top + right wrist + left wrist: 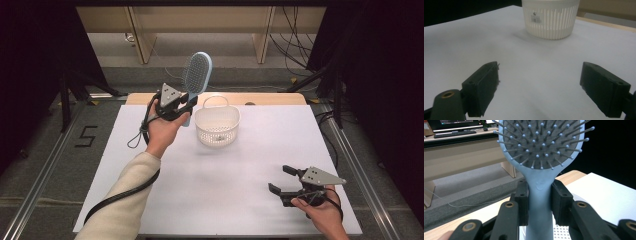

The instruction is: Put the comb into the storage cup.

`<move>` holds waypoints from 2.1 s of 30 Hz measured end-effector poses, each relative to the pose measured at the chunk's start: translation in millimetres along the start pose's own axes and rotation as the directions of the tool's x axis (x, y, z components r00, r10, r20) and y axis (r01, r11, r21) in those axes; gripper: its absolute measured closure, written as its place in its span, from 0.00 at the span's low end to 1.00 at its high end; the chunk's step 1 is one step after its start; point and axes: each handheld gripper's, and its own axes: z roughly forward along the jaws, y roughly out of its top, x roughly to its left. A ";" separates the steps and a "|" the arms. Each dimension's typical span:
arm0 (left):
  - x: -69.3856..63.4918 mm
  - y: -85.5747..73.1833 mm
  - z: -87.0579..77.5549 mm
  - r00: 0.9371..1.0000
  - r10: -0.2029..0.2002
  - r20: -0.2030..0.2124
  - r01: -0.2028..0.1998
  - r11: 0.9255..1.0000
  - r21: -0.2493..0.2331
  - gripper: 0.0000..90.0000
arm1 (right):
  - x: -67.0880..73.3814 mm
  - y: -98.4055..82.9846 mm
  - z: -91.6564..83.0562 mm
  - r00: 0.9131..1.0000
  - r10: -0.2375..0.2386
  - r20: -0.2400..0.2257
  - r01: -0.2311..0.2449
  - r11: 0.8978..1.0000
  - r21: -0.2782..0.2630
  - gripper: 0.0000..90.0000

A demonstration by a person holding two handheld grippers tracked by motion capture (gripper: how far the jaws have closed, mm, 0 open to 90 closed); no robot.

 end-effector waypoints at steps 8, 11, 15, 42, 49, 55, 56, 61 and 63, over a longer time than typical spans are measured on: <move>-0.8 0.2 1.5 1.000 0.002 0.002 -0.002 1.000 -0.001 0.77 | 0.1 0.1 0.0 1.000 0.000 -0.001 0.000 1.000 -0.001 0.18; -0.9 -0.7 1.5 1.000 0.001 0.001 -0.001 1.000 0.002 0.77 | 0.0 0.0 0.0 1.000 0.001 -0.001 -0.001 1.000 -0.003 0.18; -1.0 -0.1 1.7 1.000 0.000 0.000 0.000 1.000 -0.001 0.77 | 0.0 0.1 0.0 1.000 -0.002 -0.001 0.002 1.000 -0.002 0.18; -5.3 3.1 8.5 1.000 -0.001 0.006 0.001 1.000 -0.001 0.77 | 0.0 0.1 0.1 1.000 0.000 -0.002 0.000 1.000 -0.005 0.18; -7.0 3.9 10.6 1.000 -0.009 0.010 0.009 1.000 -0.003 0.77 | 0.0 0.1 0.0 1.000 0.001 -0.002 -0.001 1.000 -0.003 0.18; -9.2 4.9 13.7 1.000 -0.004 0.016 0.004 1.000 -0.001 0.77 | -0.1 0.0 0.1 1.000 0.002 -0.002 -0.002 1.000 -0.005 0.18; -9.7 5.0 14.2 1.000 -0.004 0.016 0.004 1.000 0.000 0.77 | -0.1 0.0 0.1 1.000 0.002 -0.002 -0.002 1.000 -0.006 0.18; -11.5 5.7 16.3 1.000 -0.007 0.020 0.007 1.000 0.000 0.77 | -0.2 0.0 0.1 1.000 0.002 -0.003 -0.002 1.000 -0.005 0.18; -12.1 6.2 16.8 1.000 -0.004 0.020 0.004 1.000 0.000 0.77 | -0.2 0.0 0.1 1.000 0.002 -0.003 -0.002 1.000 -0.006 0.18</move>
